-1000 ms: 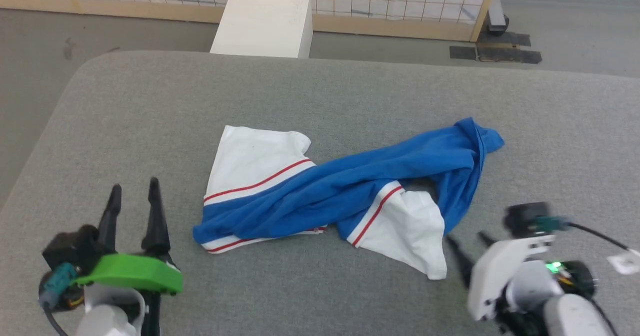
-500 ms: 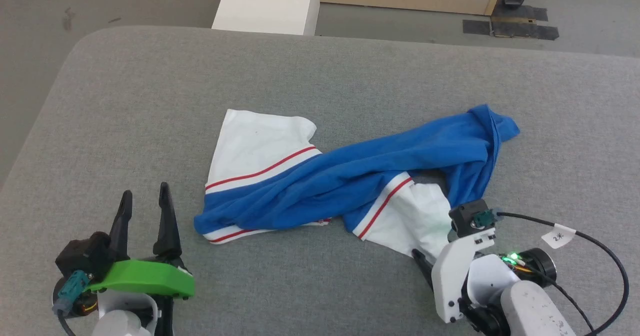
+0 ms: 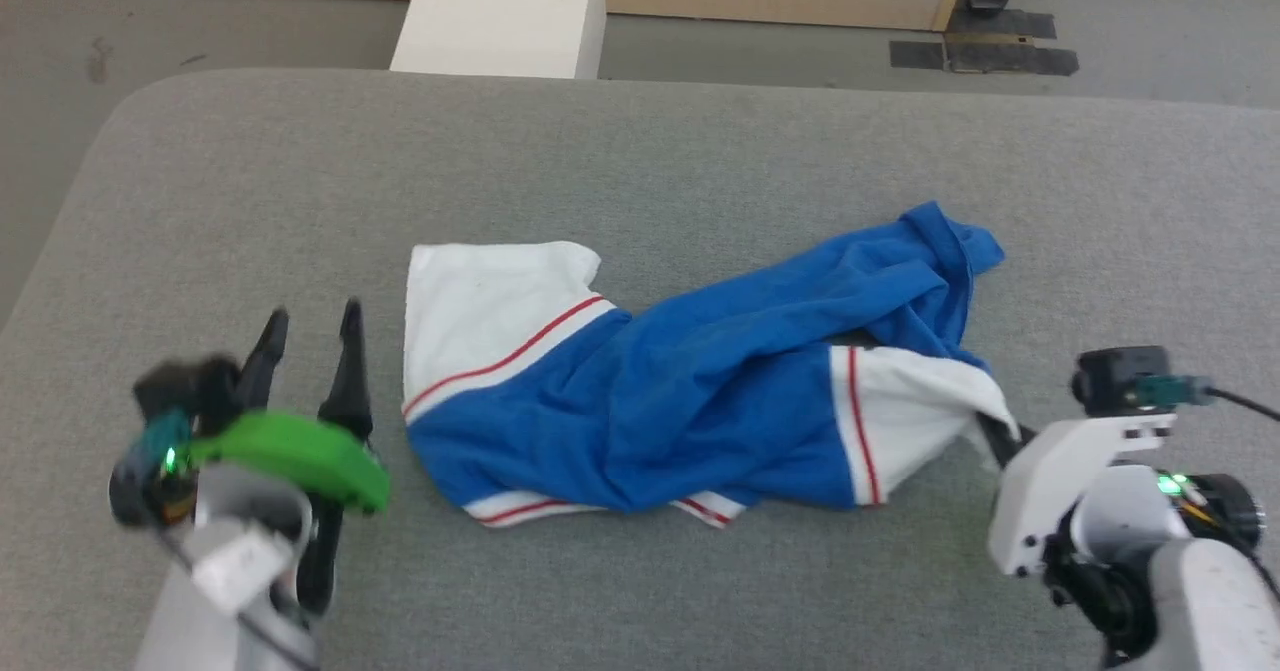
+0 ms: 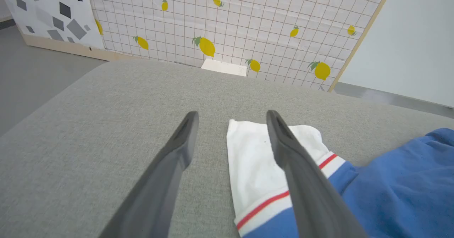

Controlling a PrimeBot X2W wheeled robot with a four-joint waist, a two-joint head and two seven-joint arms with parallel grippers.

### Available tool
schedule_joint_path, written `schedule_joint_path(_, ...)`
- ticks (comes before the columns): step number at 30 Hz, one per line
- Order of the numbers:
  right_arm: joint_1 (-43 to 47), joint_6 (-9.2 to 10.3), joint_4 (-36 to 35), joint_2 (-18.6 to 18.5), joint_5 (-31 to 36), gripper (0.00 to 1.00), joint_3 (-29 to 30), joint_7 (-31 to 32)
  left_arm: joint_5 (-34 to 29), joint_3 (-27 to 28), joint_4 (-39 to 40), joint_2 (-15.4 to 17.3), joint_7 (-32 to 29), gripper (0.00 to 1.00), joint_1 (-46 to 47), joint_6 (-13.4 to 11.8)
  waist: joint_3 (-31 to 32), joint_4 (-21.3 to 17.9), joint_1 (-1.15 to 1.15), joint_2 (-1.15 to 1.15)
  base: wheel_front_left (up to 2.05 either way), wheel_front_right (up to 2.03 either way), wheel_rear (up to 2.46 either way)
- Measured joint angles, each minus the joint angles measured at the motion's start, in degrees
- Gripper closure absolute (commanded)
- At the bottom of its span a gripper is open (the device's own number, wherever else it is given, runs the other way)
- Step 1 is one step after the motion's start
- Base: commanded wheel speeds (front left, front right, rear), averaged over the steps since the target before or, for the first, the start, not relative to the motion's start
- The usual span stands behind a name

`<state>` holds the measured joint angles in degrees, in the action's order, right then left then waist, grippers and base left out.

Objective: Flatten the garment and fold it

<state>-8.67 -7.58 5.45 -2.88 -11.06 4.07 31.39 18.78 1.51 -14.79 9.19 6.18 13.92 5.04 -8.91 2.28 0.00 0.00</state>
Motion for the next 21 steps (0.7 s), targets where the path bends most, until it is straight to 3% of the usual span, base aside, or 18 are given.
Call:
schedule_joint_path(6,1.4,0.0,-6.1,0.0,0.5,1.0,3.0,4.2,0.1,-3.9,-7.3,2.1,-18.2,0.0,11.0,0.3,-1.9,-1.1,0.0,0.0,0.0,0.0,0.0)
schedule_joint_path(11,1.3,0.0,-7.7,0.0,-0.4,1.0,0.9,5.1,-0.4,-6.0,-16.5,4.0,-36.0,0.0,16.9,-2.5,-4.2,-2.4,0.0,0.0,0.0,0.0,0.0)
schedule_joint_path(15,1.3,0.0,-7.5,0.0,-1.1,1.0,-0.4,4.9,0.3,-6.1,-18.3,4.4,-42.0,0.0,18.5,-2.5,-5.9,-3.6,0.0,0.0,0.0,0.0,0.0)
schedule_joint_path(16,1.2,0.0,-7.4,0.0,-1.1,1.0,-0.4,4.8,0.9,-6.2,-18.3,4.4,-42.7,0.12,18.9,-2.2,-6.3,-3.9,0.0,0.0,0.0,0.0,0.0)
schedule_joint_path(17,1.2,0.0,-7.1,0.0,-1.0,1.0,-0.4,4.8,1.1,-6.2,-18.2,4.7,-43.2,0.72,19.1,-1.7,-6.7,-4.2,0.0,0.0,0.0,0.0,0.0)
schedule_joint_path(18,1.2,0.0,-7.0,0.0,-1.0,1.0,-0.4,4.7,1.5,-6.2,-18.2,4.8,-43.4,1.0,19.1,-1.4,-7.0,-4.3,0.0,0.0,0.0,0.0,0.0)
schedule_joint_path(21,1.0,0.0,-6.4,0.0,-1.0,1.0,-0.3,4.2,2.5,-6.4,-17.7,4.8,-43.9,1.0,19.1,-0.2,-7.7,-4.7,0.0,0.0,0.0,0.0,0.0)
